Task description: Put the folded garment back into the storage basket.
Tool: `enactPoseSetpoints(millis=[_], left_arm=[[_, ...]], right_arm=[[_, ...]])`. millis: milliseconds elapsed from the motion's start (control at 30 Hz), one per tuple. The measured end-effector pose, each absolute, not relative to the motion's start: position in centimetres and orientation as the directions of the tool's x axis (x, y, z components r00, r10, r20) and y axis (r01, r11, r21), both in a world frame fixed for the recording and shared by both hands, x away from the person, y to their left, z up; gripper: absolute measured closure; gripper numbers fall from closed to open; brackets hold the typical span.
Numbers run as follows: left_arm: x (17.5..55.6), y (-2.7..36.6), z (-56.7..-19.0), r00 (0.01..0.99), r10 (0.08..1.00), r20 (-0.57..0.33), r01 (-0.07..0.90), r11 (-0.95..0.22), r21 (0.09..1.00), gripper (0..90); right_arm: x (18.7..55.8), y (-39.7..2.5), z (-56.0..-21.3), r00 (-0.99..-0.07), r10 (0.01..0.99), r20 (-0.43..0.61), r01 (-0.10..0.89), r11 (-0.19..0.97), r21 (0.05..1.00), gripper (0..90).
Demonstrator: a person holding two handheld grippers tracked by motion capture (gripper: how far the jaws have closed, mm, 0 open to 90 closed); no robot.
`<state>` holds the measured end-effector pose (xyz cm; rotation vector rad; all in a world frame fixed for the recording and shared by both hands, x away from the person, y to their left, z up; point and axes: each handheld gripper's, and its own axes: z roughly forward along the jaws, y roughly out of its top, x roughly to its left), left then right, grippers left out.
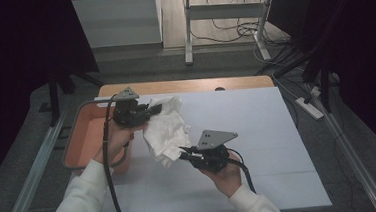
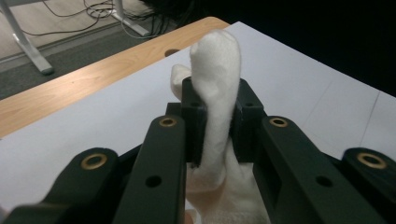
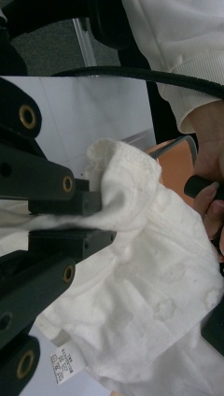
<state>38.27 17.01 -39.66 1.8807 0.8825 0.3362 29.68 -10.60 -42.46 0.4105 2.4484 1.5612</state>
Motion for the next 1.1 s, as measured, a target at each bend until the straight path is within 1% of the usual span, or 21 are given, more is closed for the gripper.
enactPoseSetpoints(millis=[233, 467, 600, 1100], left_arm=[[38.2, 19.0, -38.8, 0.671, 0.729, -0.135, 0.429, -0.233, 0.872, 77.6], [37.6, 21.3, -38.0, 0.655, 0.746, -0.121, 0.42, -0.227, 0.879, 77.6], [37.5, 22.6, -37.5, 0.645, 0.755, -0.113, 0.417, -0.224, 0.881, 77.6], [37.0, 27.3, -37.3, 0.6, 0.793, -0.109, 0.424, -0.199, 0.884, 77.6]], right_arm=[[30.2, -8.8, -41.9, -0.944, 0.328, -0.042, 0.099, 0.4, 0.911, 83.6], [30.3, -6.7, -41.2, -0.951, 0.308, -0.033, 0.091, 0.38, 0.92, 83.7], [30.3, -5.2, -40.7, -0.956, 0.291, -0.045, 0.075, 0.391, 0.917, 83.6], [31.2, 0.0, -40.5, -0.97, 0.241, -0.044, 0.057, 0.395, 0.917, 83.6]])
